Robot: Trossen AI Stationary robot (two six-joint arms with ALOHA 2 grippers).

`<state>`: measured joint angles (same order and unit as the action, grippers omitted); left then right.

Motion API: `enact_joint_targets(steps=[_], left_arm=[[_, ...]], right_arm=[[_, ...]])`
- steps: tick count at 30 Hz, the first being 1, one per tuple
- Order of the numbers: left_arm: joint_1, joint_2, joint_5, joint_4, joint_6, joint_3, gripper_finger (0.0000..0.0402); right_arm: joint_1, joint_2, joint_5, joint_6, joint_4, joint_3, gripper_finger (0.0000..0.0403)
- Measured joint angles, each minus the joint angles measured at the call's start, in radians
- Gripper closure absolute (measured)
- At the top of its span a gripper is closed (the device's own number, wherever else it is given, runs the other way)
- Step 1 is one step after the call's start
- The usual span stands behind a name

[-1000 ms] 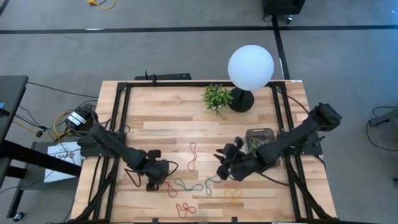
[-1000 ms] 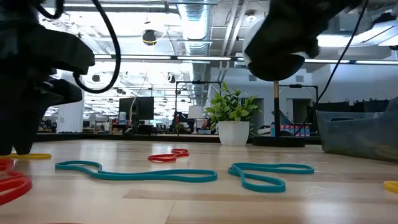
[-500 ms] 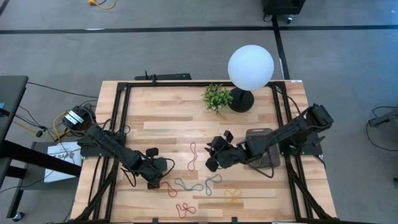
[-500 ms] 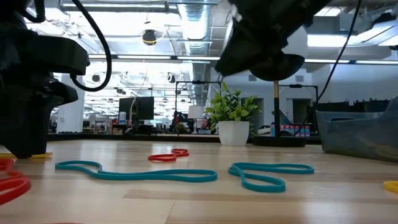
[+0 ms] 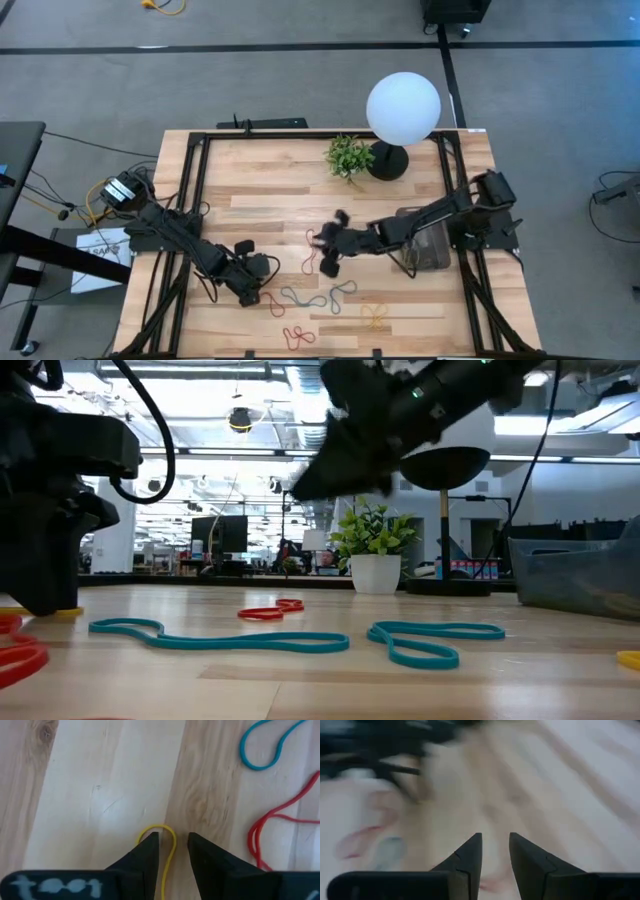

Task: Pick and place items into bin
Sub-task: Put the left yellow rubber band into the black transparent bin

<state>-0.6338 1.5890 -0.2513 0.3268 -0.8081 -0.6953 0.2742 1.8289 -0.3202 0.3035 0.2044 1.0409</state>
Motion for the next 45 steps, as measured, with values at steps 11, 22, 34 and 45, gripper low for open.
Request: enact_joint_targets(steps=[11, 22, 34, 45], left_arm=[[0.000, 0.000, 0.001, 0.006, -0.064, -0.002, 0.0395], [0.002, -0.050, -0.063, 0.012, 0.133, -0.152, 0.0401], [0.030, -0.080, -0.189, 0.024, 0.312, -0.242, 0.0401], [0.035, -0.081, -0.202, 0.079, 0.283, -0.243, 0.0401]], right_arm=[[-0.003, 0.125, 0.111, -0.181, 0.277, 0.014, 0.0312], [-0.001, 0.193, 0.164, -0.275, 0.330, 0.085, 0.0312], [0.013, 0.342, 0.320, -0.367, 0.333, 0.253, 0.0312], [0.012, 0.339, 0.321, -0.365, 0.263, 0.268, 0.0312]])
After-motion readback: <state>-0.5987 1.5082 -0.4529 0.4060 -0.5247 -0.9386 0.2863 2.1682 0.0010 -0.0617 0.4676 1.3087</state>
